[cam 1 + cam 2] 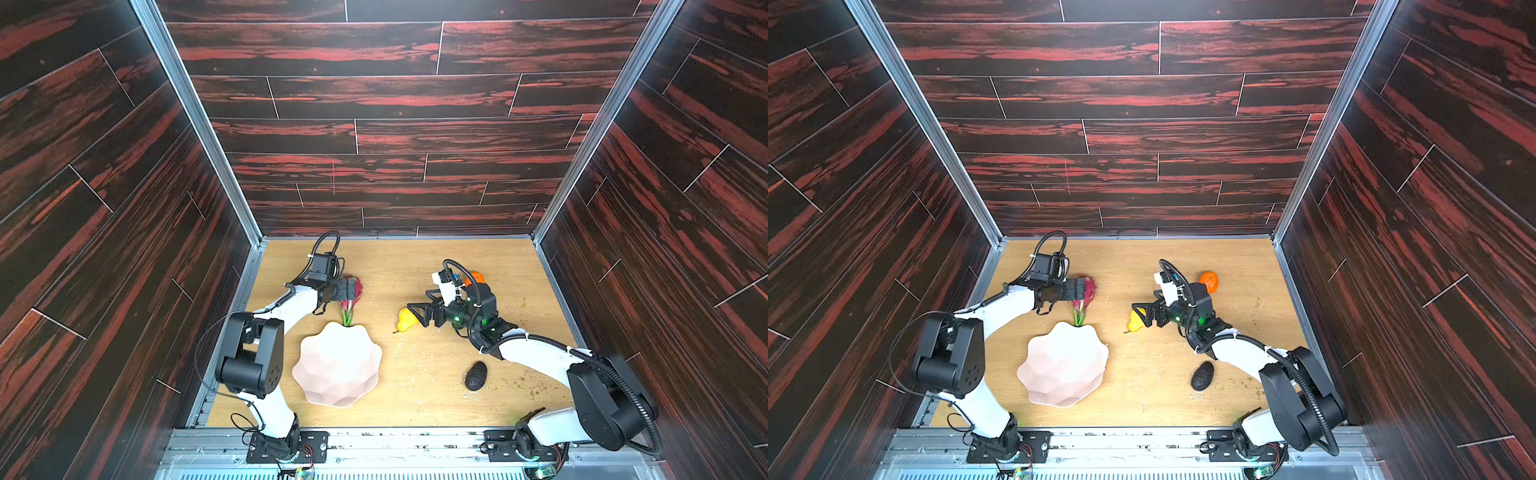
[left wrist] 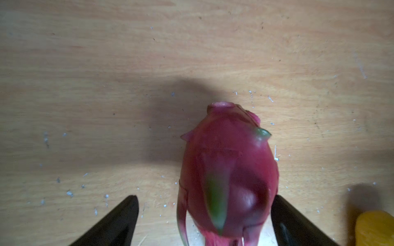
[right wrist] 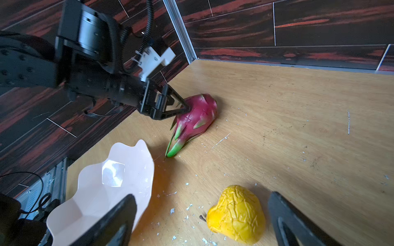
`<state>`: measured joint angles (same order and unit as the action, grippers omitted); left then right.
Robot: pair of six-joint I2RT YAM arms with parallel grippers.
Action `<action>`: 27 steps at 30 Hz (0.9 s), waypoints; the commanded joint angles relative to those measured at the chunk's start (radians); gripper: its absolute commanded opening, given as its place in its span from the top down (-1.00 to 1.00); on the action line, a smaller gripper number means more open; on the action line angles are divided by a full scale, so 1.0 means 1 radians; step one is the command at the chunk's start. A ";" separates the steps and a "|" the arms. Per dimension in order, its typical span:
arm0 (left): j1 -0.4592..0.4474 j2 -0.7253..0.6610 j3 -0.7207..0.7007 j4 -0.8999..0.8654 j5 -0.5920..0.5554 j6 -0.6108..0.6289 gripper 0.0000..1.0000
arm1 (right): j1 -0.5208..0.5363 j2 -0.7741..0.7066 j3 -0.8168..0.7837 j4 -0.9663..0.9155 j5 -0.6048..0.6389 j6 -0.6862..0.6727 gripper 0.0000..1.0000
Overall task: Arrange fruit in a fruit bowl
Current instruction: Pick up the fruit from the top-center of the table.
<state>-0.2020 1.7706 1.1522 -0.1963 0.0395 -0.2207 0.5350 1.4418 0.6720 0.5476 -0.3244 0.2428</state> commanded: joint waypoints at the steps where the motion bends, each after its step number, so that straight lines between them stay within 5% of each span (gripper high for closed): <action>1: -0.010 0.060 0.056 -0.053 0.003 0.024 -0.99 | 0.005 -0.003 -0.019 0.015 -0.009 -0.003 -0.98; 9: -0.037 0.140 0.122 -0.059 -0.042 0.015 -0.96 | 0.006 0.000 -0.010 -0.006 -0.003 -0.003 -0.98; 22: -0.040 0.153 0.178 -0.056 -0.111 0.004 -0.38 | 0.006 -0.007 -0.009 -0.017 0.012 0.001 -0.98; 27: -0.039 0.114 0.180 0.009 -0.144 -0.008 -0.30 | 0.004 -0.020 -0.012 -0.018 0.021 0.003 -0.97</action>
<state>-0.2424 1.9369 1.3087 -0.2298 -0.0666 -0.2211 0.5350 1.4410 0.6647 0.5320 -0.3069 0.2432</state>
